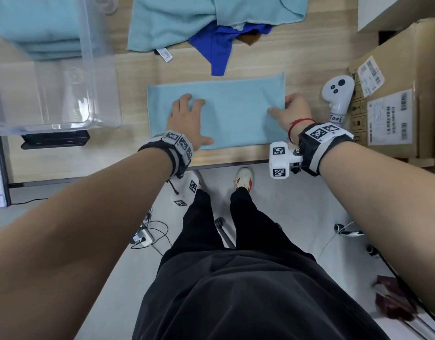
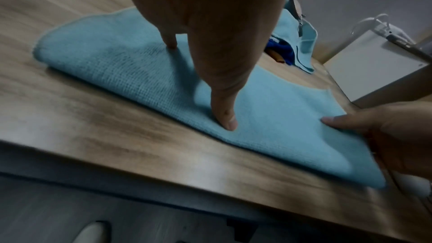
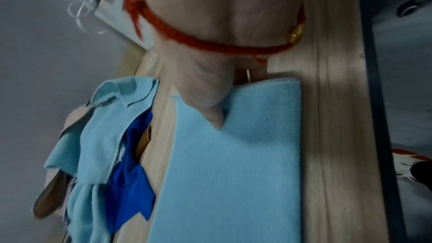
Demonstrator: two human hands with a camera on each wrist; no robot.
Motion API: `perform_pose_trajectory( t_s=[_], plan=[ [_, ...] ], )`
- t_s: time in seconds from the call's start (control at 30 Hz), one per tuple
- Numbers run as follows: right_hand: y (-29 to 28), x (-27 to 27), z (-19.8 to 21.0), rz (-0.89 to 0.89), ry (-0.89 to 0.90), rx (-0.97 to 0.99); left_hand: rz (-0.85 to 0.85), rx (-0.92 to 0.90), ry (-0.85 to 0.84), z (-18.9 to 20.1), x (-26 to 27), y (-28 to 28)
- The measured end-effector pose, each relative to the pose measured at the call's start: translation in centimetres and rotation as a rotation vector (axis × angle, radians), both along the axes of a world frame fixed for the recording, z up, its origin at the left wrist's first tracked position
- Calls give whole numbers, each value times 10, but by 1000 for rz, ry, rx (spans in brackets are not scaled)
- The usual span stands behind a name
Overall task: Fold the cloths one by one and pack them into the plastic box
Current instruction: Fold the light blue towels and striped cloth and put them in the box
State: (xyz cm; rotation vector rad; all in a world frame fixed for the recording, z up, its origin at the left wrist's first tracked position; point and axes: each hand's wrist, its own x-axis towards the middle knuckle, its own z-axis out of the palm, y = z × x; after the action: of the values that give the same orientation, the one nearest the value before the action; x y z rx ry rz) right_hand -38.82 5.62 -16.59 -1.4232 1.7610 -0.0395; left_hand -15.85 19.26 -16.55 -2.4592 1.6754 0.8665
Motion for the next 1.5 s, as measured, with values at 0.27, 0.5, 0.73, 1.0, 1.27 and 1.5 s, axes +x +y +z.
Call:
perform_pose_trajectory(
  t_s=[0.27,0.5,0.73,1.0,1.27,1.5],
  plan=[
    [6,-40,-5,-199,-179,191,-51,-15,-7,-4,-23,-7],
    [1,-56,16,-142,-240,72,-66,-8,4,-2,-56,-21],
    [-8,-25,56,36,-250,-78,31,-20,147,14,-45,-25],
    [23,67,65,338,-156,-117,578,-127,324,16,15,13],
    [62,139,42,482,-129,-74,905,-47,916,16,42,36],
    [79,160,34,520,-178,90,896,25,940,9,51,34]
  ],
)
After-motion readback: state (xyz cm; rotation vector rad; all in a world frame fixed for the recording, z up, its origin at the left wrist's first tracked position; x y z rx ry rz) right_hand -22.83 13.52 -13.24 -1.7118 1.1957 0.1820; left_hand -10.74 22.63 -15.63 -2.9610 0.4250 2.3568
